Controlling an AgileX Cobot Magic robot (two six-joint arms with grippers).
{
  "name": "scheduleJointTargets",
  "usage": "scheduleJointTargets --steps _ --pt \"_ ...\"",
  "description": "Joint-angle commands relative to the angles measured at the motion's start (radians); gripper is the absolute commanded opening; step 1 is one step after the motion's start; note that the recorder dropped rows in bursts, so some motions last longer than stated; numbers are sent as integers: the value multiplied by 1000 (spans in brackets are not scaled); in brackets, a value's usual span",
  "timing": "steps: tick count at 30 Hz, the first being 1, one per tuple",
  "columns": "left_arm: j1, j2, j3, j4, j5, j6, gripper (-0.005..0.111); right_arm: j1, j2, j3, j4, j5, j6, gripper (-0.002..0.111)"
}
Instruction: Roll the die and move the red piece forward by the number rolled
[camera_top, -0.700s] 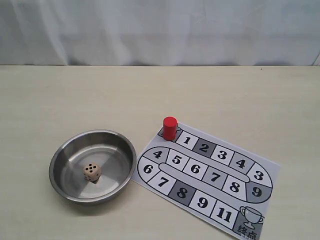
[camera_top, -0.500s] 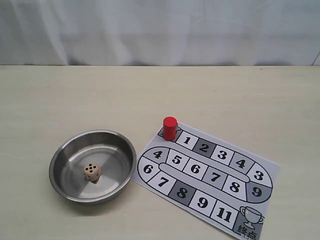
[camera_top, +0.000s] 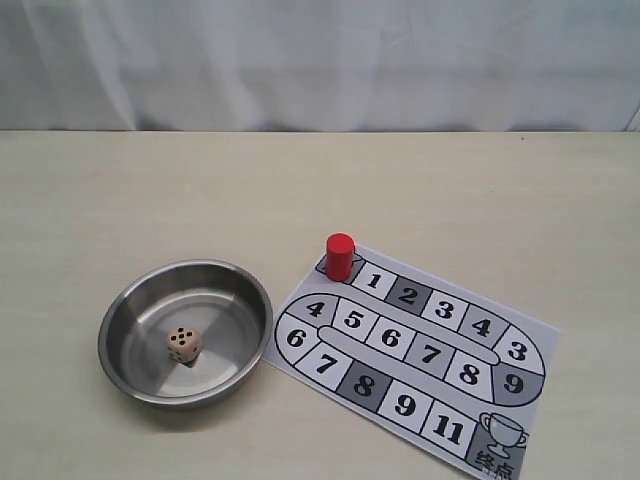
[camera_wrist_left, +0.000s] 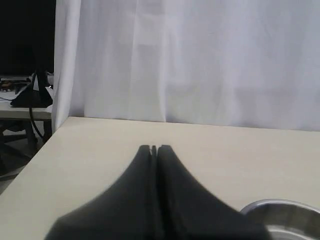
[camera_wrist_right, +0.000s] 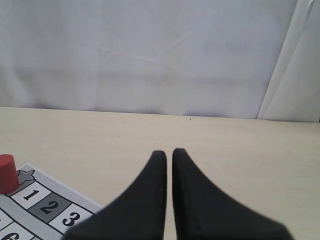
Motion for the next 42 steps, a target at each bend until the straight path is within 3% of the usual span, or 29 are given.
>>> scheduleJointTargets --steps 1,5,17,24,30,39,42 --pt "-1 -2 1 -42 -99 -4 0 -2 -4 1 -10 -6 1 4" --pt "-1 -2 -21 -214 -183 -68 0 -2 -4 1 -10 -6 1 4" --pt "-1 30 -476 -201 333 -73 0 -2 -4 1 -10 -6 1 4" --pt "-1 240 -601 -192 470 56 1 -2 -4 1 -10 -6 1 4" --pt "-1 444 -617 -264 504 138 19 -2 -4 1 -10 -6 1 4" --pt "-1 730 -618 -648 550 539 57 -2 -4 1 -10 -6 1 4" --pt "-26 799 -618 -778 589 710 62 -2 -4 1 -10 -6 1 4"
